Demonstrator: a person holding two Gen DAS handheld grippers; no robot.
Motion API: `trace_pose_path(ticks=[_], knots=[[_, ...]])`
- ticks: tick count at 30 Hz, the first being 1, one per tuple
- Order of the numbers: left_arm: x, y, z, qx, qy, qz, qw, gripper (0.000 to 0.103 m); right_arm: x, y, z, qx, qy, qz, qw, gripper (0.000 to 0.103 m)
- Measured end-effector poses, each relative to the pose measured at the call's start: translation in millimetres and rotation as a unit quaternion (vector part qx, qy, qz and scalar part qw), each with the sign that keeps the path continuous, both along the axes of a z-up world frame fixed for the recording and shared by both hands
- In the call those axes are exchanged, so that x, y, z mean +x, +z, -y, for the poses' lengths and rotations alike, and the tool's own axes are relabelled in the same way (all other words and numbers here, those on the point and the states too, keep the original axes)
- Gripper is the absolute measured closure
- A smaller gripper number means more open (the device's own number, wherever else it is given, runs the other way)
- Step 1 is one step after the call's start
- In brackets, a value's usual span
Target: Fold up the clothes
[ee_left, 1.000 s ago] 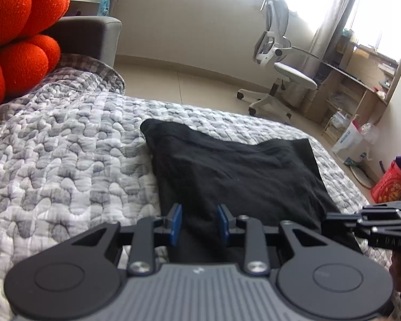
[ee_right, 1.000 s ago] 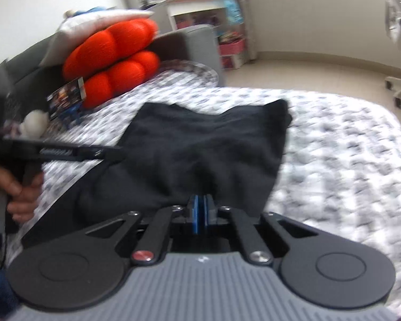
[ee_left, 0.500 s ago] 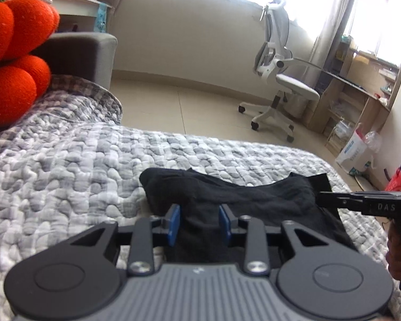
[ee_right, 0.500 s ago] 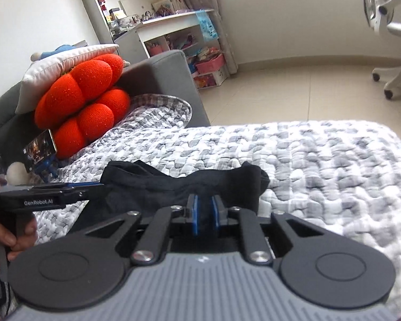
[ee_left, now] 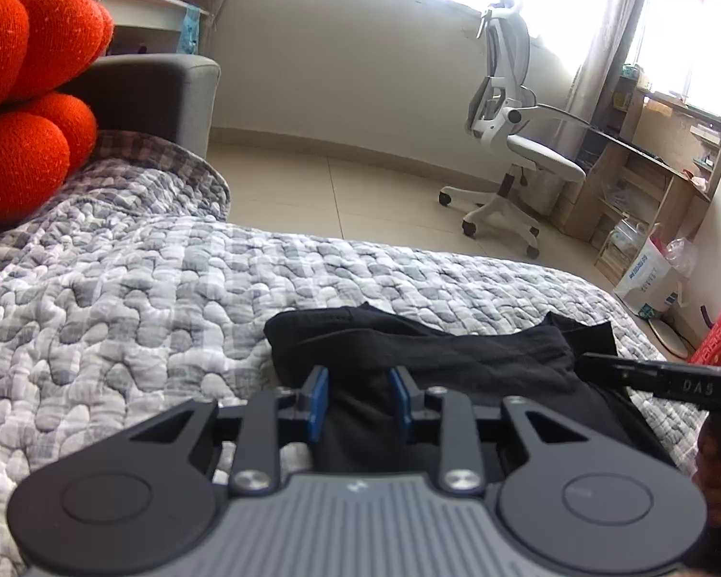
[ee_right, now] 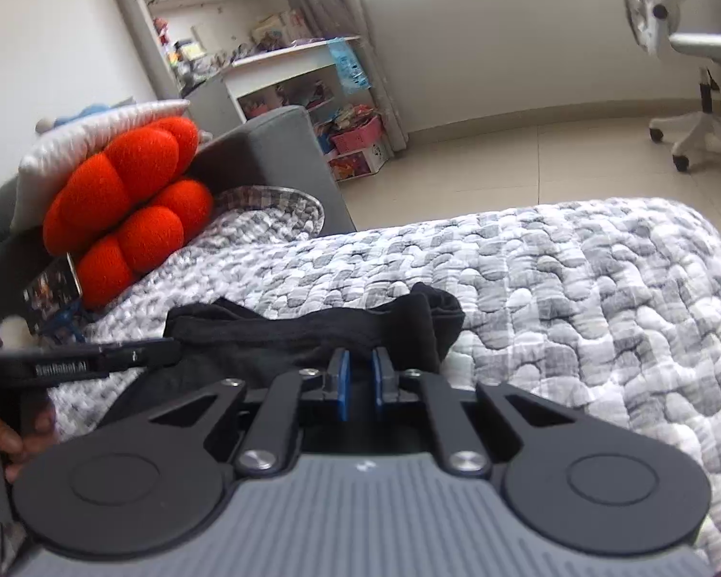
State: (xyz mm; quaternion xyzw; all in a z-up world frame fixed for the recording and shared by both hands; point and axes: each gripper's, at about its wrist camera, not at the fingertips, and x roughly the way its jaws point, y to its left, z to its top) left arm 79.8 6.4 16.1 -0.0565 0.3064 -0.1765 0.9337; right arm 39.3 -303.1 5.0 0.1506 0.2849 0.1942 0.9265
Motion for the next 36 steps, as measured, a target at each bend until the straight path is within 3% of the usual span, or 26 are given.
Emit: trace_pose_path(ticks=[18, 31, 36], knots=[[-8, -7, -1, -0.013, 0.023, 0.025, 0.9993, 0.072, 3, -9, 29, 0.102, -0.013, -0.026, 0.994, 0.096], [-8, -7, -5, -0.022, 0.027, 0.024, 0.9991, 0.071, -5, -7, 37, 0.108, -0.036, -0.009, 0.993, 0.095], [-11, -6, -12, -0.036, 0.048, 0.031, 0.9977, 0.068, -8, -7, 46, 0.130, -0.054, 0.006, 0.990, 0.089]])
